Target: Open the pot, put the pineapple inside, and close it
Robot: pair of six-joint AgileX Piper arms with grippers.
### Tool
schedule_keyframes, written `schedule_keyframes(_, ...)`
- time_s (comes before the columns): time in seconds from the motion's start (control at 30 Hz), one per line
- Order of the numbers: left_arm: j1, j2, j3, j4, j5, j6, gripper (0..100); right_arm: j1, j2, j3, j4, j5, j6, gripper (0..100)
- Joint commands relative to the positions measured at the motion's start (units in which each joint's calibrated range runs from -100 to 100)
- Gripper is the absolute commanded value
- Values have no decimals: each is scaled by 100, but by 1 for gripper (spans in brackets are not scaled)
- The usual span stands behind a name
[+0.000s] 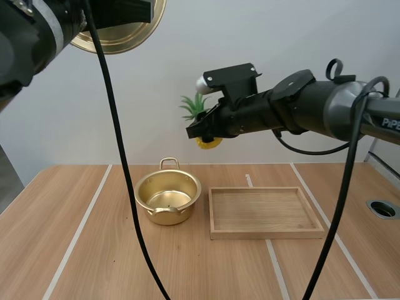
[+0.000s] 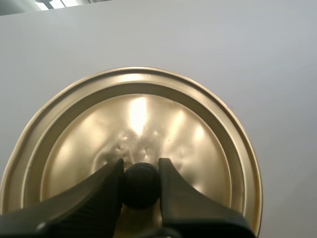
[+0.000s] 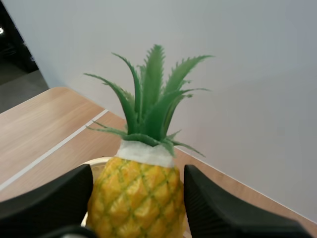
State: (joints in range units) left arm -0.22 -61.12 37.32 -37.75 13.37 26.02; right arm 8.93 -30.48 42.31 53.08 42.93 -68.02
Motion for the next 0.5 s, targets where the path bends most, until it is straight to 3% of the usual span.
schedule_keyframes(0.0, -18, -44, -39, -69, -162, -66, 0, 200, 159, -54, 18, -172, -170, 0)
schedule_keyframes(0.17, -18, -44, -39, -69, -162, -66, 0, 441, 502, -54, 18, -507, -170, 0)
schedule_keyframes(0.47, -18, -44, -39, -69, -162, -66, 0, 508, 1222, -54, 18, -473, -291, 0)
